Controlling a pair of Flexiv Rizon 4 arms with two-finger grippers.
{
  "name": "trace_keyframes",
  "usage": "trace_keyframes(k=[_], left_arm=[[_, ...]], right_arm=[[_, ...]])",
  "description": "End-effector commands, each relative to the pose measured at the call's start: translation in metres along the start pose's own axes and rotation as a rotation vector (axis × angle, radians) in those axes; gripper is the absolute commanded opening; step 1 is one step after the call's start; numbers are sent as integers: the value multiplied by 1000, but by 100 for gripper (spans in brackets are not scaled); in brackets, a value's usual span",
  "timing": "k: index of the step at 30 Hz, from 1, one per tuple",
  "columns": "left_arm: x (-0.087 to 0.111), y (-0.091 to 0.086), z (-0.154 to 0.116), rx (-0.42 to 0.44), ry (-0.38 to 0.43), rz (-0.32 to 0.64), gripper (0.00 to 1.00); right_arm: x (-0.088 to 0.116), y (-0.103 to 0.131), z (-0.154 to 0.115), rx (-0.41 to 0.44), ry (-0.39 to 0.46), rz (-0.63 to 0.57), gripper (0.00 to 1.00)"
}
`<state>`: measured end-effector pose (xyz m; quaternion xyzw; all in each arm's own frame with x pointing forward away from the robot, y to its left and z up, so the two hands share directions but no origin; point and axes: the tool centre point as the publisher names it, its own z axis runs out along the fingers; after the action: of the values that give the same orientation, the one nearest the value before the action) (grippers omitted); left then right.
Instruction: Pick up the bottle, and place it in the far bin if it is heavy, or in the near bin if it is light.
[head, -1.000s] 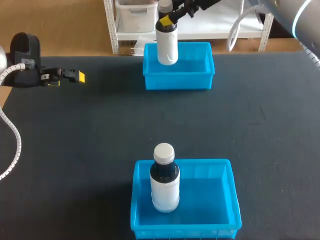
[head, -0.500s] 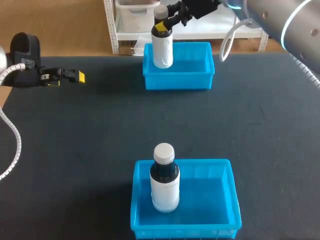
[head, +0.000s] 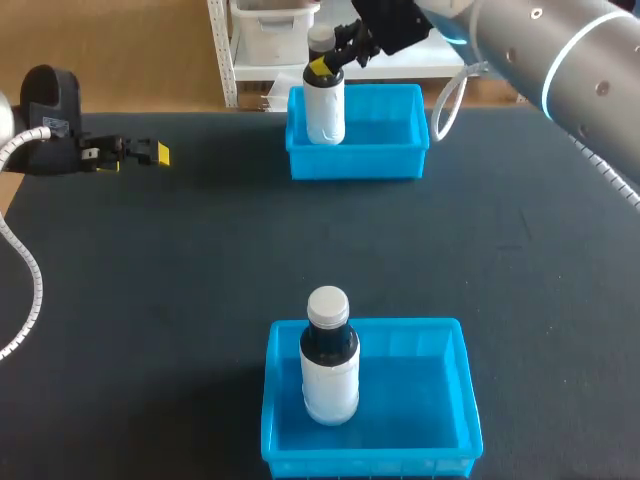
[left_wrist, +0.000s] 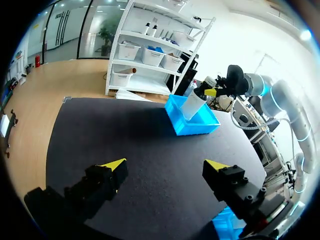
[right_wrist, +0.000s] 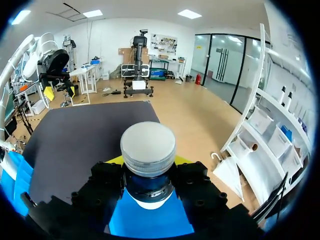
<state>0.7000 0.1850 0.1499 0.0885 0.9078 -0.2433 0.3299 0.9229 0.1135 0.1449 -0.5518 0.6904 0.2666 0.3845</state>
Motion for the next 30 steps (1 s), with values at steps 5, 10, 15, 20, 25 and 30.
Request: trace_keyframes(k=[5,10,15,20,25,30], left_arm=[[0,0,0,0,0,0,100],[0,0,0,0,0,0,100],[0,0,0,0,0,0,100],[0,0,0,0,0,0,100],[0,0,0,0,0,0,100],[0,0,0,0,0,0,100]], right_arm=[[4,-15,10,-408,3,24,0],[7,-16,16,-418,4,35,0],[9,-16,21,-425,8,43,0],[12,-17,24,-430,16,51,0],[14,-18,26,-435,22,56,23],[15,-18,25,-427,56,58,100]])
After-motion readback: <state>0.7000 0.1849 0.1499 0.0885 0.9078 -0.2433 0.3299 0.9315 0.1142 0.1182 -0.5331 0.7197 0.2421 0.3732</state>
